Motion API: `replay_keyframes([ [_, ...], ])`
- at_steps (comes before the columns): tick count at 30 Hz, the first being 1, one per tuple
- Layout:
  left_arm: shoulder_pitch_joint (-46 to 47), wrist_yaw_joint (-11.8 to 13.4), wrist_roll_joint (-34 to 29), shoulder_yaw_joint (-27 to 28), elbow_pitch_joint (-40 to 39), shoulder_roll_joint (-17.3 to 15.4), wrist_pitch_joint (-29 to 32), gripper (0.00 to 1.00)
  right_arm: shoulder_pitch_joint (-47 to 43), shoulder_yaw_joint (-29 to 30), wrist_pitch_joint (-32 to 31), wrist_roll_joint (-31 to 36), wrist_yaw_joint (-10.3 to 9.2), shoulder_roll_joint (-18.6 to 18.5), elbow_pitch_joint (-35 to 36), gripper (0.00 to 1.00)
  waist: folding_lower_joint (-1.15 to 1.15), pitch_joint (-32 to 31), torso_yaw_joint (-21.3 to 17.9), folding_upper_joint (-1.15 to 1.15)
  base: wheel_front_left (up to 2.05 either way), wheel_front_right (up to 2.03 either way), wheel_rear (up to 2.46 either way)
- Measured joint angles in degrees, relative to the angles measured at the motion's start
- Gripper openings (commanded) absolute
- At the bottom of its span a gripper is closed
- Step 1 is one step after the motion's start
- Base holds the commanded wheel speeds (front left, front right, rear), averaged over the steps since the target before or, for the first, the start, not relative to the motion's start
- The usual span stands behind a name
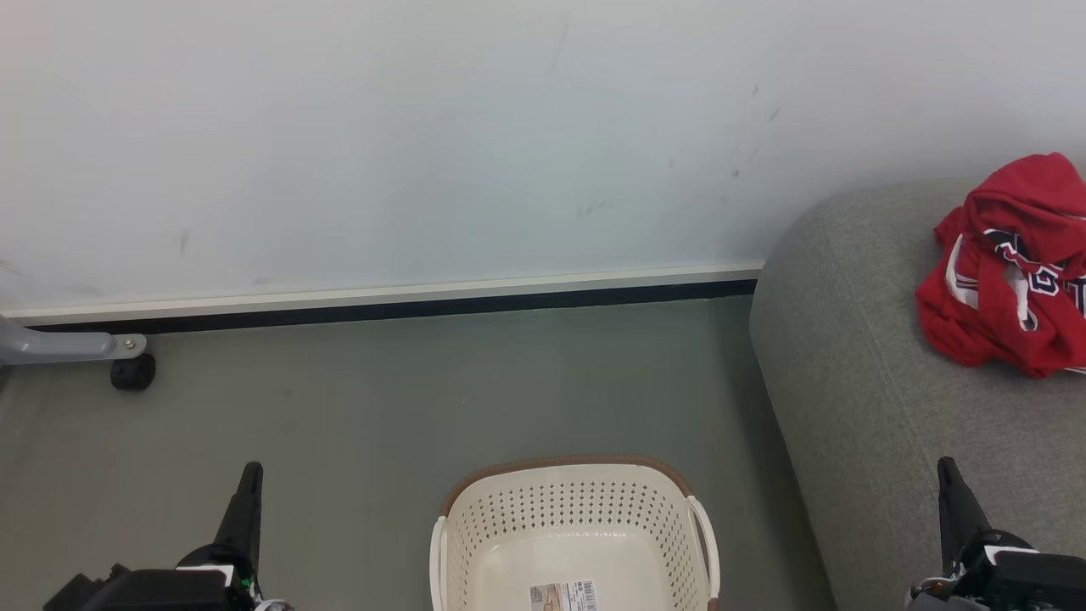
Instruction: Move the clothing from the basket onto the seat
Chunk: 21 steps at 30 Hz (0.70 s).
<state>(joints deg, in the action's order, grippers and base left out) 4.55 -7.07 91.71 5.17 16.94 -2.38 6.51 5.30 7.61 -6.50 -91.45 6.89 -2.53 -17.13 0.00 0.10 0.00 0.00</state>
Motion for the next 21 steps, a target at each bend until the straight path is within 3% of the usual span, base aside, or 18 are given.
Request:
replay_keyframes([
  [21,0.00,0.00,0.00,0.00,0.01,0.00,0.00,0.00,0.00,0.00,0.00,-0.04,0.01,0.00,0.01,0.00,0.00,0.00,0.00,0.00,0.00,0.00,0.00],
])
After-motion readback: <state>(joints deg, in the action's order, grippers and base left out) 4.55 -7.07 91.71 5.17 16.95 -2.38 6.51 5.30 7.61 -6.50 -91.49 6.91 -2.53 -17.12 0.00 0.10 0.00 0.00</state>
